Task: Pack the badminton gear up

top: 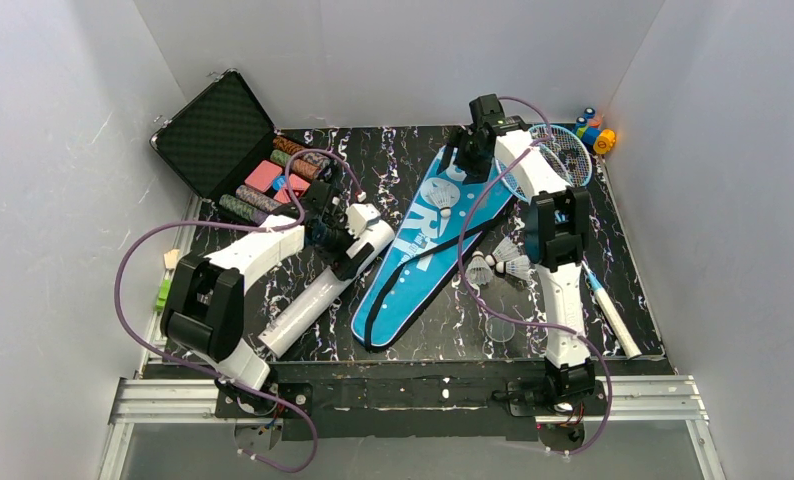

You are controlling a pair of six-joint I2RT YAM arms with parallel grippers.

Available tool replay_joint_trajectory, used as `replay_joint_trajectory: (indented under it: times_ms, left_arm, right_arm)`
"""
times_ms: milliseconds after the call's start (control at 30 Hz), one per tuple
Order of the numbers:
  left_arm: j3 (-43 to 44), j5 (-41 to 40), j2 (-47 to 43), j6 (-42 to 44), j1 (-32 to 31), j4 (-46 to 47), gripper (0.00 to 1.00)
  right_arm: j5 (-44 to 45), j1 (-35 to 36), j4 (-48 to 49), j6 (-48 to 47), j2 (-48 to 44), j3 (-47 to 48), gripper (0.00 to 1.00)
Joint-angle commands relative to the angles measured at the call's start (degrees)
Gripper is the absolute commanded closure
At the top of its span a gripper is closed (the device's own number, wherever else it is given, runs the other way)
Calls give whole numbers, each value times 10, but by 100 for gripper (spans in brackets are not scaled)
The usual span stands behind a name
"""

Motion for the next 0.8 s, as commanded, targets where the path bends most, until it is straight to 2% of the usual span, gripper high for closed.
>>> replay_joint_trajectory:
  times_ms: [0,167,333,500,767]
  left_arm:
    - [-5,-16,-32,19,0,-22,2]
    - [-30,-25,-89,37,1,-74,2]
    - [-108,-51,-143,60,0,-80,2]
    - [-164,-96,-153,71,3,-53,2]
    - [-196,-131,-139,90,15,-7,2]
  right_arm:
    - [-19,0,-6,7,31,53,19]
    - [-14,-7,-16,0,53,74,21]
    - [-11,-10,-22,-11,53,61,31]
    - [-13,-10,-8,-14,20,3,42]
    - [-27,-10,2,-16,-19,-61,57]
